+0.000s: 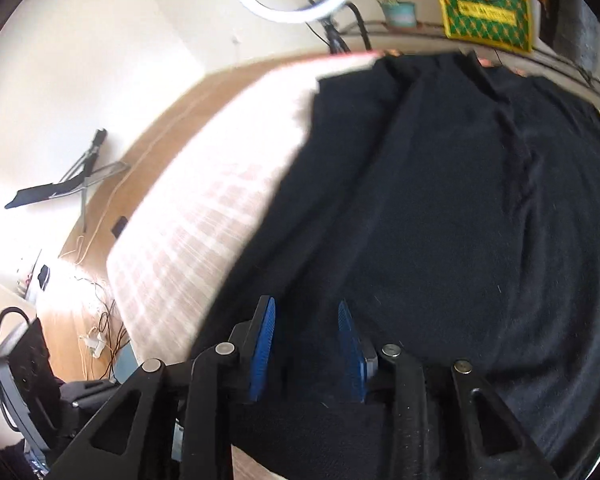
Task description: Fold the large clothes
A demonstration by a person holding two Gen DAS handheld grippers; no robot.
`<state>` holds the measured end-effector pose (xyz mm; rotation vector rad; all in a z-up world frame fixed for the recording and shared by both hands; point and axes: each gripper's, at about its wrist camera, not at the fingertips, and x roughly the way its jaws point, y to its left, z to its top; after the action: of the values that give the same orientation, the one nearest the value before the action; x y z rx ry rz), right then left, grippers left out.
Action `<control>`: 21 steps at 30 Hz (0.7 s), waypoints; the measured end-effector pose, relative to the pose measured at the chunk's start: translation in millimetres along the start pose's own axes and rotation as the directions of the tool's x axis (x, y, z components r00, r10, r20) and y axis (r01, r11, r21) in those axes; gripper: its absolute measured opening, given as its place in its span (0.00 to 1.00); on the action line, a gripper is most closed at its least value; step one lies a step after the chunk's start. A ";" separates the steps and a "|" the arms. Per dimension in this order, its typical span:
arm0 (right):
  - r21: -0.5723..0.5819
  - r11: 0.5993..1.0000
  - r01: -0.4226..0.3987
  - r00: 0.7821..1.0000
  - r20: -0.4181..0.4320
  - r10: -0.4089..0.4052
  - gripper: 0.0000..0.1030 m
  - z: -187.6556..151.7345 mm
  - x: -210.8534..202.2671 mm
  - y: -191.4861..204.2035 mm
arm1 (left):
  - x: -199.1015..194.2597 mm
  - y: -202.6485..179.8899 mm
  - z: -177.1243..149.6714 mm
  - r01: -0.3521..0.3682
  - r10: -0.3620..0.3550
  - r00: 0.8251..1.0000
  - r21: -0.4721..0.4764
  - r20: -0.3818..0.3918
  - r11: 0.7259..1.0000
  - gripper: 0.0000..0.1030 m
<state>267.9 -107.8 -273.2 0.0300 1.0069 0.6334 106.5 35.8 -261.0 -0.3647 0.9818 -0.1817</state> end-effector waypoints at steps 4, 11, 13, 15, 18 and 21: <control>-0.071 0.997 -0.013 0.999 -0.038 0.010 0.22 14.2 23.8 21.9 | 9.2 1.5 -0.3 -0.008 0.007 1.000 -0.014 -0.016 1.000 0.03; -0.202 0.969 0.144 0.966 -0.182 -0.182 0.08 14.5 48.2 13.6 | 10.8 -1.0 -0.1 -0.018 0.018 1.000 -0.001 -0.013 1.000 0.03; -0.207 0.947 0.246 0.942 -0.178 -0.284 0.15 9.8 32.2 -6.8 | 10.2 -1.1 0.0 -0.011 0.011 1.000 -0.001 -0.013 1.000 0.03; -0.132 0.962 0.239 0.949 -0.177 -0.260 0.15 6.2 13.7 -29.1 | 7.7 -1.8 -0.2 0.002 -0.002 1.000 0.000 -0.012 1.000 0.03; -0.076 0.978 0.195 0.971 -0.128 -0.203 0.17 5.6 -9.4 -43.9 | 2.7 -1.7 1.3 -0.001 0.001 1.000 -0.006 -0.007 1.000 0.03; -0.108 0.980 0.168 0.981 -0.075 -0.177 0.22 5.7 -26.9 -36.1 | -3.0 5.2 5.9 0.007 -0.006 1.000 -0.056 0.011 0.998 0.13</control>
<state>279.8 -149.6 -260.2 -0.1735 1.0453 0.5293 109.7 42.8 -257.7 -0.4204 0.9766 -0.1580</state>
